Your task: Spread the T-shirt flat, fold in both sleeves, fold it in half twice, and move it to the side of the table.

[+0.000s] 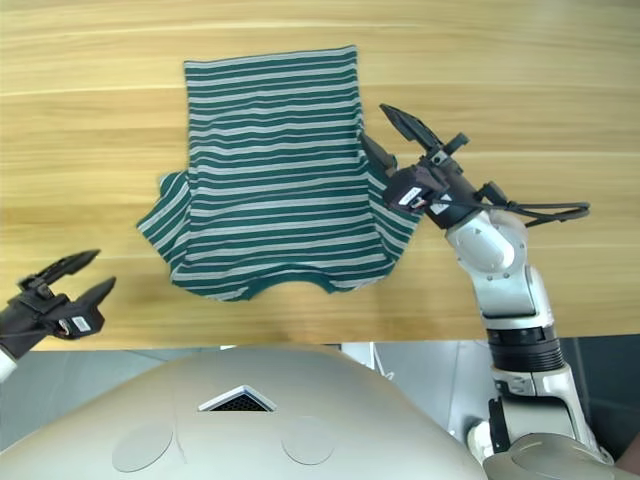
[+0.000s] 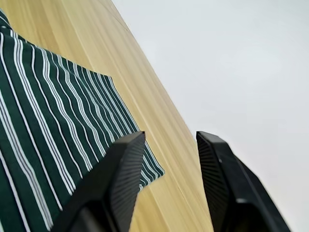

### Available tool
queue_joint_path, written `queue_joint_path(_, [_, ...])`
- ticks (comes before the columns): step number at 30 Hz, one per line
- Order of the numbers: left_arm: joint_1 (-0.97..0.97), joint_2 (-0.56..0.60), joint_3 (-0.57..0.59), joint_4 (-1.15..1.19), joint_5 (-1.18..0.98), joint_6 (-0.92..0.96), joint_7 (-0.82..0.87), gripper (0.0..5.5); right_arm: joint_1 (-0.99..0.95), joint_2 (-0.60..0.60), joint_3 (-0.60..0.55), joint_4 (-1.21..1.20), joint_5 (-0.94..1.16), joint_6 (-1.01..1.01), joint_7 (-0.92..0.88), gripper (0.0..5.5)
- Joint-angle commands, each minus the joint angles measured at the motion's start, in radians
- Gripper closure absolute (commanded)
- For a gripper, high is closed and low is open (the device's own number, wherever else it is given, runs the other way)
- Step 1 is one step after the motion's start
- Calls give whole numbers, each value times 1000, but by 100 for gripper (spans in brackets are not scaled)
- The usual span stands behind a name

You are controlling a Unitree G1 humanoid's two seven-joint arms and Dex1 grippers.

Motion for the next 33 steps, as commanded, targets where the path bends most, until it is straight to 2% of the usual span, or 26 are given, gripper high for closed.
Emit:
queue_joint_path(1, [-78,4,-110,42,38,27,-23,272,29,-22,-26,0,-13,-1,14,354])
queue_joint_path(5, [-233,1,-225,114,113,54,6,272,72,-33,-61,-8,-22,-7,8,354])
queue_joint_path(11, [-379,31,-313,206,209,92,55,272,131,-35,-100,-22,-28,-18,-3,354])
queue_joint_path(17, [-454,78,-343,259,288,147,97,272,183,-27,-131,-35,-35,-29,-15,354])
queue_joint_path(26, [-517,83,-449,277,274,151,130,272,210,-17,-140,-38,-44,-42,-31,354])
queue_joint_path(28, [-517,88,-465,274,259,143,126,294,214,-17,-144,-35,-44,-46,-34,351])
queue_joint_path(33, [-502,112,-479,276,242,154,122,391,216,-20,-148,-30,-42,-51,-36,351])
